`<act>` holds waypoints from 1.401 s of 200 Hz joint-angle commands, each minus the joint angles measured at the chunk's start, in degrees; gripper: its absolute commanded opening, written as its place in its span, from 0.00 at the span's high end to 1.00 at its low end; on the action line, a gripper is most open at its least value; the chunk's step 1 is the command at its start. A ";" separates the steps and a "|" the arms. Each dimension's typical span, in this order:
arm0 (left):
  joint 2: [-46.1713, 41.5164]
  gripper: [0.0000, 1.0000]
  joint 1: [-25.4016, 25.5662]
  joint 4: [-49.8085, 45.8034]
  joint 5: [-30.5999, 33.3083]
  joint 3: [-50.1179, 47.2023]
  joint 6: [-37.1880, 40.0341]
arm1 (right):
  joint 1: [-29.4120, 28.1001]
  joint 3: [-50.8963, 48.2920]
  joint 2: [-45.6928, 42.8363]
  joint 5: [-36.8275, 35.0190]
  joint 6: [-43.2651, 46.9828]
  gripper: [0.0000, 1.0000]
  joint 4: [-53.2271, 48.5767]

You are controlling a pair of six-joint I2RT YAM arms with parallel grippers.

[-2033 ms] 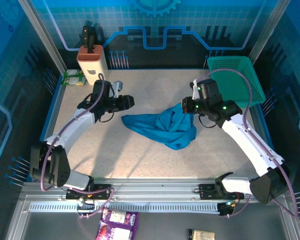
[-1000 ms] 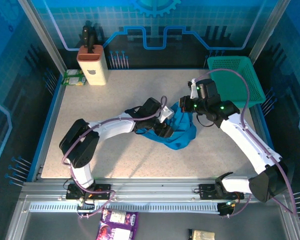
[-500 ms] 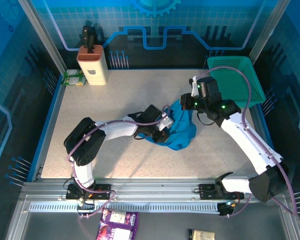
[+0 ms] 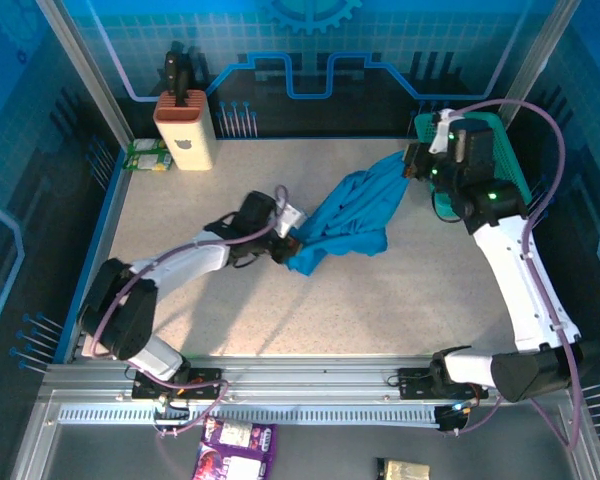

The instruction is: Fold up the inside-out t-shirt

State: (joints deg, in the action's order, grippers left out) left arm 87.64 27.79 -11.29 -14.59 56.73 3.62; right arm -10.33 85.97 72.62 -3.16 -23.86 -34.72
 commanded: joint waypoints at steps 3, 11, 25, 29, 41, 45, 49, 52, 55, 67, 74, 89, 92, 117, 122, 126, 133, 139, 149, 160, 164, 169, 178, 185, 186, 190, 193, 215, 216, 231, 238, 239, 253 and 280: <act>-6.09 1.00 -5.93 -1.72 2.14 -1.62 -3.50 | 4.86 -0.28 -4.11 -1.62 0.96 1.00 -2.31; -7.58 1.00 -8.08 -1.53 2.02 -2.24 -4.76 | 6.07 -2.19 -4.98 -1.03 0.64 1.00 -2.67; -9.68 1.00 -11.85 -0.34 -0.03 -3.76 -7.96 | 7.42 -6.21 -6.27 0.15 0.20 1.00 -3.12; -10.03 1.00 -12.71 0.09 -0.86 -4.24 -8.74 | 7.54 -7.36 -6.49 0.48 0.14 1.00 -3.28; -10.18 1.00 -14.18 0.39 -2.60 -4.94 -10.58 | 7.69 -10.93 -7.04 1.03 -0.03 1.00 -3.68; -10.13 1.00 -14.32 0.24 -3.05 -5.04 -10.94 | 7.75 -12.38 -7.24 1.23 -0.11 1.00 -3.63; -9.92 1.00 -14.34 0.08 -3.56 -5.06 -11.30 | 7.69 -13.83 -7.42 1.61 -0.20 1.00 -3.48; -9.80 1.00 -14.34 -0.04 -3.97 -5.21 -11.54 | 7.69 -14.90 -7.41 1.87 -0.34 1.00 -3.38; -9.66 1.00 -14.34 -0.05 -4.46 -5.30 -11.88 | 7.73 -16.30 -7.36 2.15 -0.33 1.00 -3.34; -9.25 0.99 -14.30 0.78 -6.87 -6.44 -13.75 | 7.75 -20.09 -6.98 3.12 -0.58 1.00 -3.51; -9.14 0.98 -14.26 1.46 -7.85 -7.43 -15.05 | 7.69 -22.05 -6.65 3.79 -0.81 1.00 -3.55; -9.06 0.91 -14.26 2.69 -9.00 -9.08 -17.17 | 7.18 -24.80 -5.65 4.83 -0.85 0.99 -4.02; -9.11 0.89 -14.23 2.74 -8.98 -9.23 -17.51 | 7.09 -25.02 -5.44 4.83 -0.79 0.96 -4.35; -9.91 0.67 -14.25 0.40 -6.88 -9.42 -19.27 | 4.75 -24.12 -5.22 0.95 -0.07 0.66 -7.45; -10.10 0.64 -14.26 -0.18 -6.58 -9.32 -19.50 | 4.20 -23.59 -5.29 0.32 0.04 0.62 -7.87; -10.19 0.62 -14.26 -0.66 -6.40 -9.21 -19.63 | 3.83 -23.22 -5.43 -0.21 0.06 0.60 -8.21; -10.25 0.60 -14.26 -1.54 -5.82 -8.82 -20.00 | 3.04 -22.61 -5.55 -0.98 0.04 0.58 -8.73; -10.20 0.59 -14.21 -2.46 -5.24 -8.45 -20.27 | 2.15 -22.01 -5.60 -1.38 -0.01 0.56 -9.15; -9.95 0.55 -14.24 -4.33 -3.87 -7.60 -20.65 | 0.37 -20.77 -5.03 -1.32 0.22 0.54 -10.11; -9.68 0.53 -14.26 -6.37 -2.38 -6.71 -21.25 | -1.66 -19.79 -4.08 -1.17 0.39 0.52 -11.10; -9.59 0.53 -14.24 -6.91 -2.23 -6.49 -21.45 | -2.50 -19.48 -3.68 -0.88 0.50 0.51 -11.36; -9.46 0.53 -14.21 -7.51 -2.16 -6.20 -21.54 | -3.58 -19.21 -2.94 -0.47 0.72 0.51 -11.57; -9.26 0.52 -14.23 -8.31 -2.04 -6.02 -22.13 | -5.73 -19.01 -1.49 -0.09 0.78 0.49 -11.85; -9.03 0.52 -14.17 -8.43 -2.16 -6.17 -22.62 | -7.12 -19.21 -0.46 0.08 0.89 0.49 -11.70; -9.00 0.52 -14.17 -8.46 -2.22 -6.22 -22.74 | -7.32 -19.24 -0.33 0.17 0.86 0.48 -11.69; -8.83 0.51 -14.17 -8.41 -2.53 -6.28 -22.98 | -8.09 -19.39 0.32 0.44 0.99 0.48 -11.53; -8.74 0.51 -14.10 -8.26 -2.71 -6.40 -23.03 | -8.72 -19.43 0.92 0.79 1.11 0.48 -11.39; -7.18 0.51 -13.73 -8.70 -2.04 -6.47 -23.04 | -13.88 -19.55 5.87 1.42 1.03 0.44 -10.10; -7.07 0.51 -13.73 -8.68 -2.03 -6.46 -23.04 | -13.88 -19.55 5.87 1.42 1.03 0.44 -10.10; -4.97 0.49 -13.73 -9.39 -1.46 -5.24 -21.95 | -18.15 -18.11 10.86 0.61 1.34 0.38 -9.39; -3.63 0.49 -13.73 -10.06 -1.39 -4.06 -21.15 | -19.95 -16.83 13.17 -0.50 1.36 0.34 -9.73; -3.45 0.49 -13.73 -10.15 -1.44 -3.90 -21.04 | -20.24 -16.60 13.47 -0.73 1.36 0.34 -9.74; -0.81 0.48 -13.73 -10.94 -1.31 -1.20 -19.70 | -23.26 -14.24 17.65 -3.40 2.00 0.28 -10.01; 5.46 0.47 -13.60 -12.99 -1.11 5.35 -17.16 | -28.02 -8.08 27.14 -11.22 4.21 0.19 -11.80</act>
State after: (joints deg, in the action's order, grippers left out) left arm 88.77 13.78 -21.26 -16.49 55.83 -16.91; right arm -35.11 72.20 94.00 -6.74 -21.80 -44.10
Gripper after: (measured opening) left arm 0.525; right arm 0.795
